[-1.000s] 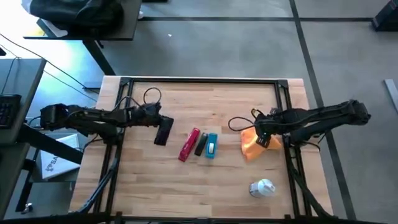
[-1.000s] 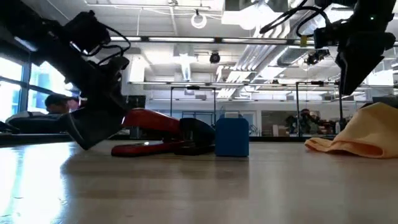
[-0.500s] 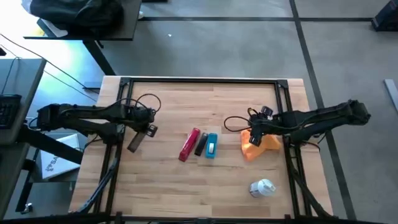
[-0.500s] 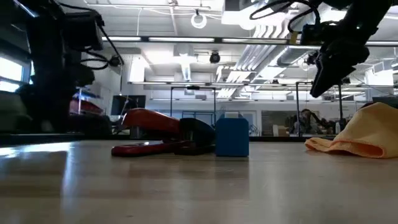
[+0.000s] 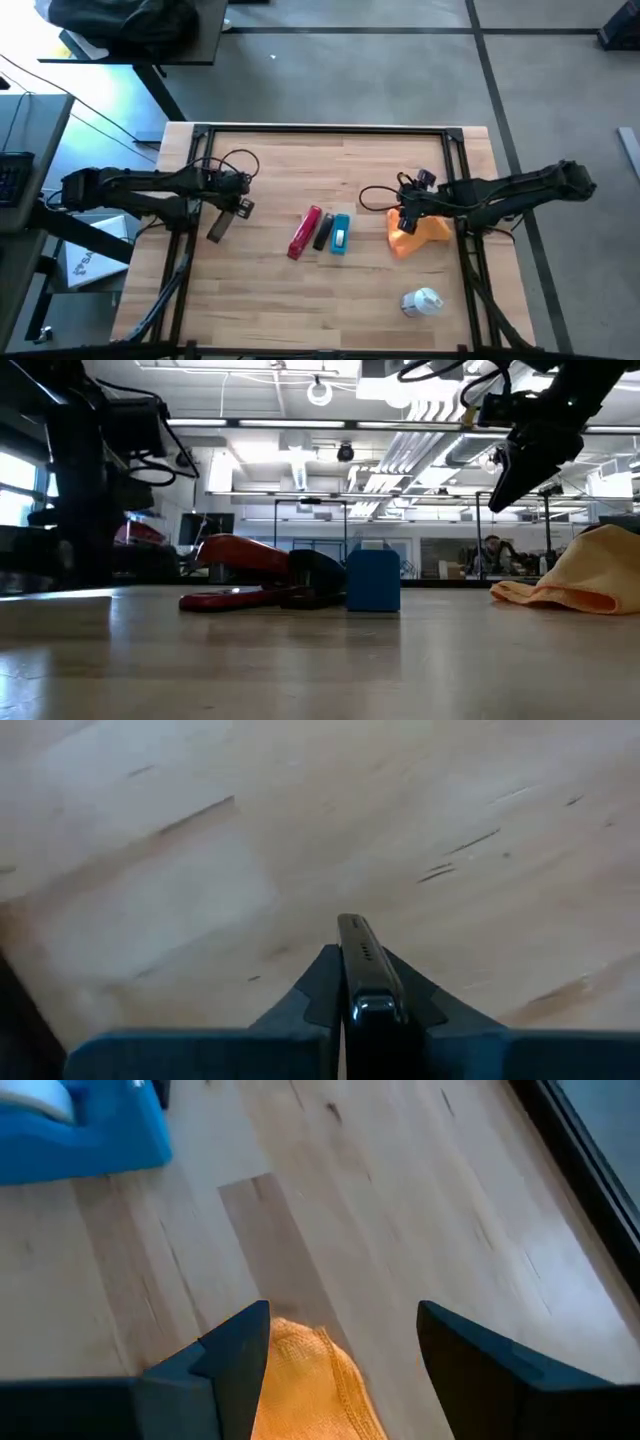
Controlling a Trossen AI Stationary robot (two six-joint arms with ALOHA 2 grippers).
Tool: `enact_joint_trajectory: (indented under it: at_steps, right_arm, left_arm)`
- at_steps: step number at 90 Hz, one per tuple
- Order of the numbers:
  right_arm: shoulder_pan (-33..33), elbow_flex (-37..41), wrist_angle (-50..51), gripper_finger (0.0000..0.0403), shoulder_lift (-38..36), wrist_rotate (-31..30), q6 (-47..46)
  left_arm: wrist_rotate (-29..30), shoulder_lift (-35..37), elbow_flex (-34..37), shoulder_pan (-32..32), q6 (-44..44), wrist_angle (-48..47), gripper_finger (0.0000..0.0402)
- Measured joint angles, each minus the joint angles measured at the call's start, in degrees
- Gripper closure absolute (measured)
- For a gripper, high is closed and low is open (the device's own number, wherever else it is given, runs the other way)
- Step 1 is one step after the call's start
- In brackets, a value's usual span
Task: Apply microfiber cloth
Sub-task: Wipe the front and back of the black cellphone with the orange microfiber cloth
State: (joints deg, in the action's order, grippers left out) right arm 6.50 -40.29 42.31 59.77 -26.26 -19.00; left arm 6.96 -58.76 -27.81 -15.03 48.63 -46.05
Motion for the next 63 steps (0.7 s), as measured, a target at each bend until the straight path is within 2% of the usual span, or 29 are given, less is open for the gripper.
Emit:
enact_joint_trajectory:
  at_steps: [26, 63]
  right_arm:
    - [0.0, 0.0, -0.2, 0.0181, 0.0, 0.4, -0.5]
    - [0.0, 0.0, 0.3, 0.0181, 0.0, 2.3, -0.5]
  left_arm:
    - [-0.5, 0.0, 0.0, -1.2, -3.2, -0.1, 0.0358]
    - [-0.6, 0.0, -0.3, -1.2, -5.6, -0.3, 0.0303]
